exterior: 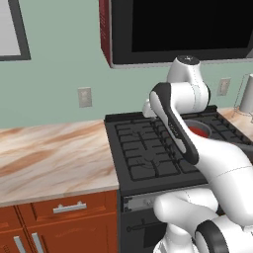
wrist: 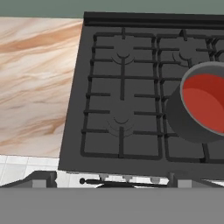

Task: Wait until the marinara sauce is simmered to a deep red color and then turn off the stove.

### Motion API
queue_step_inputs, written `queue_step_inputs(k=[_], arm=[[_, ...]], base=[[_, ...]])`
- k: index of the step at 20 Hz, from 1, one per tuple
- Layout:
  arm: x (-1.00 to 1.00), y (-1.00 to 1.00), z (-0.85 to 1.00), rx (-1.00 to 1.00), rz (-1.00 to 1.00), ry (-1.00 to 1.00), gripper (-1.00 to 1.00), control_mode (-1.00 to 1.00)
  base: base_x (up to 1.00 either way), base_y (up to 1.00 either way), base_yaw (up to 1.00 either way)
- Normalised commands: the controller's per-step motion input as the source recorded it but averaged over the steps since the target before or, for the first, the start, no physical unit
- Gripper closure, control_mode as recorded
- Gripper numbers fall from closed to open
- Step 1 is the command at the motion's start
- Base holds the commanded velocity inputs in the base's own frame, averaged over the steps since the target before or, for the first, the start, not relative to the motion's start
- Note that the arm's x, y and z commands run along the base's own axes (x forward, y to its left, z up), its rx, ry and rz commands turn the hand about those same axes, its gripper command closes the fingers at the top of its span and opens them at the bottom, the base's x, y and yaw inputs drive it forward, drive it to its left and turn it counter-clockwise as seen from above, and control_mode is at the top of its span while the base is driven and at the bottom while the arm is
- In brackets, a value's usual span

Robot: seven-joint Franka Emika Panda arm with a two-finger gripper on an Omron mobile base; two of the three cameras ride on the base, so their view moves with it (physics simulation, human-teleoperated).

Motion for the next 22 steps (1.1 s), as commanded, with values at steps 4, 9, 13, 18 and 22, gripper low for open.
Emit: queue_step_inputs(k=[4,9,13,18,22], arm=[[-0.02,-0.21,-0.16,0.00,0.01,-0.01,-1.00,-1.00],[-0.27,-0.89,-0.34,0.02,0.05,-0.10,-1.00,-1.00],[-0.43,-0.92,-0.40,0.03,0.05,-0.13,-1.00,-1.00],[-0.37,-0.65,-0.43,0.00,0.03,-0.10,-1.00,-1.00],[-0.51,-0.73,-0.51,0.04,0.01,-0.15,-1.00,-1.00]], base=[[0.00,0.00,0.00],[0.00,0.00,0.00],[0.00,0.00,0.00],[0.00,0.00,0.00],[0.00,0.00,0.00]])
